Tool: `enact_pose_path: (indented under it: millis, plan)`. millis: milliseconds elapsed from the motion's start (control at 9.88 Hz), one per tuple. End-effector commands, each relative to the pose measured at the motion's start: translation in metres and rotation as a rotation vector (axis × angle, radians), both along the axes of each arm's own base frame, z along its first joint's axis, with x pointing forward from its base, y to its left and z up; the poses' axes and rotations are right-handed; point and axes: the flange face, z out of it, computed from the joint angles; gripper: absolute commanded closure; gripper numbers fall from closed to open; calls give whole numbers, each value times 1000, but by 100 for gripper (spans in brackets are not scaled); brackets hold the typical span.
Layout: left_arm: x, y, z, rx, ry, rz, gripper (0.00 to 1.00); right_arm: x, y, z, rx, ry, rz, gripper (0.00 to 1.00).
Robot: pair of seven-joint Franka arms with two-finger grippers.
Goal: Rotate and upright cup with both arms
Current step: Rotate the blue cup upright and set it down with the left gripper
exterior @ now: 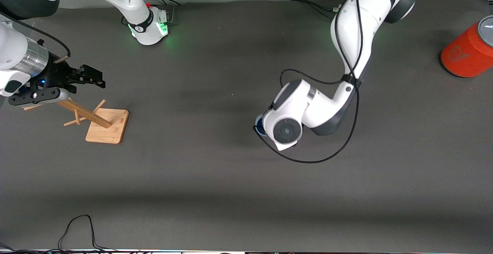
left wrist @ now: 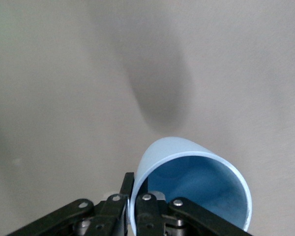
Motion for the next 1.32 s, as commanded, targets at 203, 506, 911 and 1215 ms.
enact_pose_path:
  millis: [203,506,911,1215]
  plan:
    - [-21,-37,-26,141,-204,282,100,-15,0,15,-17,-34,22,0]
    - [-44,-54,-52,172,-265,326,72,-20,-22,16,-25,-2,-15,0]
    - [-57,-50,-54,218,-203,209,0,-21,-25,15,-52,8,-14,0]
    - [-42,-20,13,154,-108,108,0,-20,-21,14,-53,9,-13,0]
